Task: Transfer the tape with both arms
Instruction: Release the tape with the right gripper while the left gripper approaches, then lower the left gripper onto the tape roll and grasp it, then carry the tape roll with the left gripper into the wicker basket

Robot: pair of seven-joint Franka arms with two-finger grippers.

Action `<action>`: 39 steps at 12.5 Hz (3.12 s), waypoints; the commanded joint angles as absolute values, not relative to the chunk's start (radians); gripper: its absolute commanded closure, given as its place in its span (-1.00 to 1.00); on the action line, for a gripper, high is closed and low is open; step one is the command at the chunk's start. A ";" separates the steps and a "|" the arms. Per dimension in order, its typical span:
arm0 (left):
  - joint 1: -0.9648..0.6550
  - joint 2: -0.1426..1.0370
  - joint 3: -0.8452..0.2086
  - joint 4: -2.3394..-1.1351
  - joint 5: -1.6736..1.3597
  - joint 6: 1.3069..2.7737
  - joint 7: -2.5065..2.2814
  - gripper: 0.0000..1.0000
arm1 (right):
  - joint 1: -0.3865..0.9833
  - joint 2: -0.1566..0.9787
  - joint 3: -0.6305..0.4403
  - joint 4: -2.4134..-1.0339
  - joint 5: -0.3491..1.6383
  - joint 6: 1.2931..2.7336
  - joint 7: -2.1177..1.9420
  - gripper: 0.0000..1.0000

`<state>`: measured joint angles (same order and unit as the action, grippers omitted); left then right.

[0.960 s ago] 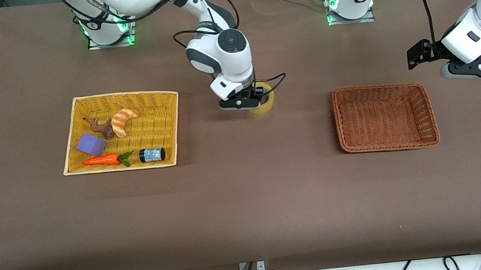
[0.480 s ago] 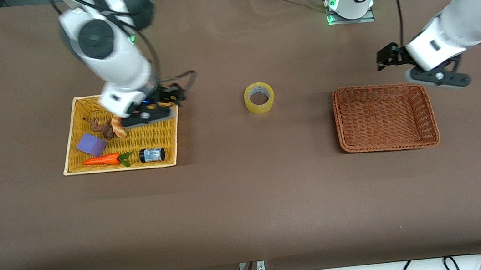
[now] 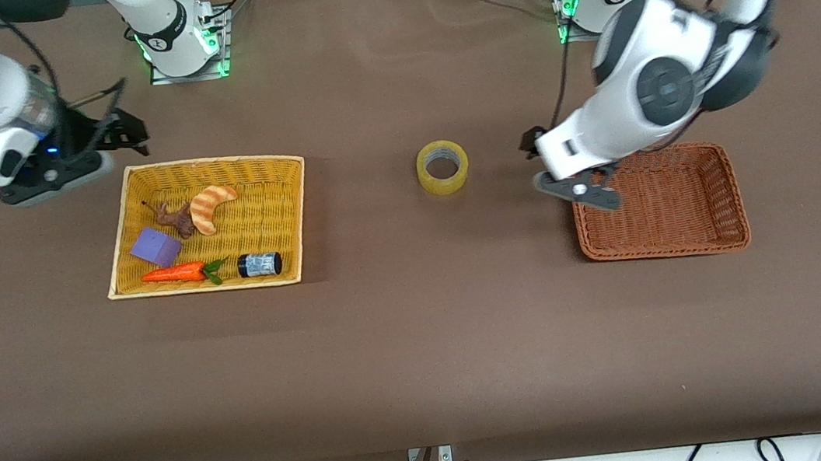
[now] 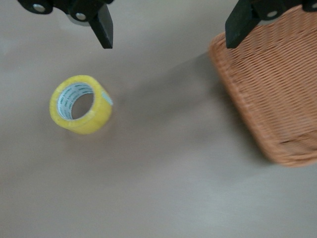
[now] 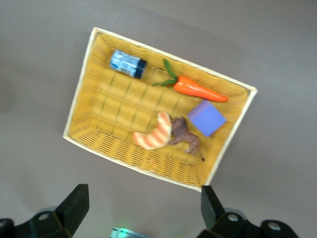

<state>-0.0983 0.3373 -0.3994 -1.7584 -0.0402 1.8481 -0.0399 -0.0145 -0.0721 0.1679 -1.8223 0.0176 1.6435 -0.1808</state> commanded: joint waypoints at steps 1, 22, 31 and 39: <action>-0.228 0.441 -0.402 -1.743 0.101 1.925 -0.128 -1.00 | -0.017 -0.097 0.152 -1.853 0.026 1.637 -0.241 -1.00; -0.304 0.441 -0.402 -1.781 0.410 1.883 -0.451 1.00 | 0.083 -0.120 0.055 -1.930 -0.024 1.692 -0.213 -1.00; 0.216 0.474 -0.394 -1.802 0.425 1.919 0.015 1.00 | 0.104 -0.115 0.018 -1.930 -0.026 1.689 -0.216 -1.00; 0.278 0.375 -0.446 -1.847 0.408 1.989 0.078 -1.00 | 0.103 -0.114 0.018 -1.930 -0.032 1.690 -0.218 -1.00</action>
